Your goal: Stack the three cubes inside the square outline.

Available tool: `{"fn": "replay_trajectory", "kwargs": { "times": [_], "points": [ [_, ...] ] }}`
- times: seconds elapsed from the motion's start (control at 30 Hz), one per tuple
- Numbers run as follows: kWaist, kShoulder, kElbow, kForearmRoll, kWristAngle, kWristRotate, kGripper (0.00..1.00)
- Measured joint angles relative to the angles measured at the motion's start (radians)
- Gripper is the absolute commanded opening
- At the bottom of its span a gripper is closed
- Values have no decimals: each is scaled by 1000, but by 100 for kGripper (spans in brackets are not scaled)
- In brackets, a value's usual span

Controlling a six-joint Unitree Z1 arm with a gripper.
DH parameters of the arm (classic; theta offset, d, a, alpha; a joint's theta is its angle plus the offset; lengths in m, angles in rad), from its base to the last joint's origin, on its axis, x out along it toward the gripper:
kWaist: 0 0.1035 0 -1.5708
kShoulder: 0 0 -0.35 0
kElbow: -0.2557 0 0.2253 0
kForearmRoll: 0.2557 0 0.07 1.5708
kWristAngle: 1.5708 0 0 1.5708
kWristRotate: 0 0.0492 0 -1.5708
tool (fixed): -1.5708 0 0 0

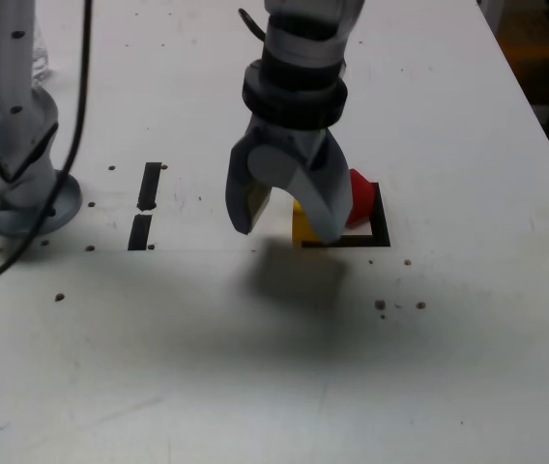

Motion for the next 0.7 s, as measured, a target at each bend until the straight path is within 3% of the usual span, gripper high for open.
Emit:
{"fn": "replay_trajectory", "kwargs": {
  "times": [0.7],
  "points": [
    [0,82,-12,-29,-23,14,80]
  ]
}}
